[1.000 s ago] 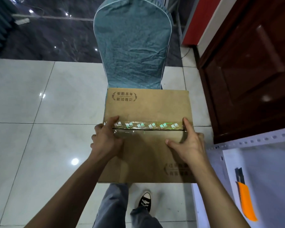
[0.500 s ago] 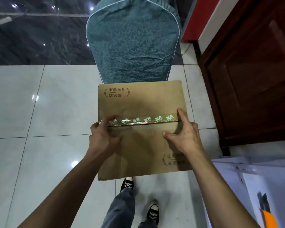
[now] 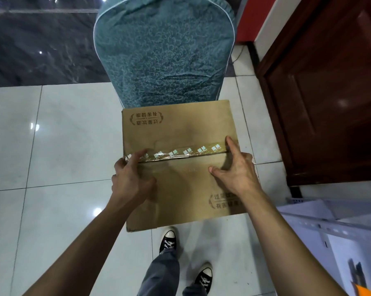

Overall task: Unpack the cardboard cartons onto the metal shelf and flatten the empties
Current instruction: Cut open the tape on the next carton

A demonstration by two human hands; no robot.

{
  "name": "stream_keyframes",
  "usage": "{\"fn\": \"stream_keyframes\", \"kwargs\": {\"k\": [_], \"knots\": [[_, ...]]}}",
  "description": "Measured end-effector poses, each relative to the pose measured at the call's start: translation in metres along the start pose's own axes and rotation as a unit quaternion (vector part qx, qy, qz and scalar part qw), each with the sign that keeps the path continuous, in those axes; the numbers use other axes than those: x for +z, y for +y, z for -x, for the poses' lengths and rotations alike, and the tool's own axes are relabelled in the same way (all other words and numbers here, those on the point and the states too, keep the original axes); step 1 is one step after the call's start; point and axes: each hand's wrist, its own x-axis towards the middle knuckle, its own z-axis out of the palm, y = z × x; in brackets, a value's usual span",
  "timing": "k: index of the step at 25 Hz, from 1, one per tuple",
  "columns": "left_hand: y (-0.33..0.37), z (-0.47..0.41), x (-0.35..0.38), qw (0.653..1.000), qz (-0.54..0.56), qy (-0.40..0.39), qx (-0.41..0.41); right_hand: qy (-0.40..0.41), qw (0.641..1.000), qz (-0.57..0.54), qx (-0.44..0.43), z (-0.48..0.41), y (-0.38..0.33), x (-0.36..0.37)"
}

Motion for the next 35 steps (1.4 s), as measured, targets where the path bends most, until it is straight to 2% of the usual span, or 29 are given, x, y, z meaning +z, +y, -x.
{"fn": "stream_keyframes", "kwargs": {"k": [7, 11, 20, 26, 35], "knots": [[0.007, 0.022, 0.024, 0.987, -0.149, 0.053, 0.030, 0.011, 0.999, 0.007, -0.035, 0.009, 0.008, 0.001], [0.011, 0.042, 0.042, 0.970, -0.204, 0.084, 0.100, 0.033, 0.998, -0.003, -0.057, 0.021, 0.022, -0.001], [0.012, 0.074, 0.081, 0.957, -0.219, 0.018, 0.190, 0.058, 0.995, -0.048, -0.069, 0.070, 0.063, -0.015], [0.024, 0.106, 0.113, 0.943, -0.235, 0.006, 0.235, 0.097, 0.991, -0.070, -0.056, 0.099, 0.104, -0.028], [0.048, 0.167, 0.167, 0.924, -0.200, -0.068, 0.318, 0.148, 0.985, -0.086, -0.016, 0.153, 0.183, -0.051]]}}
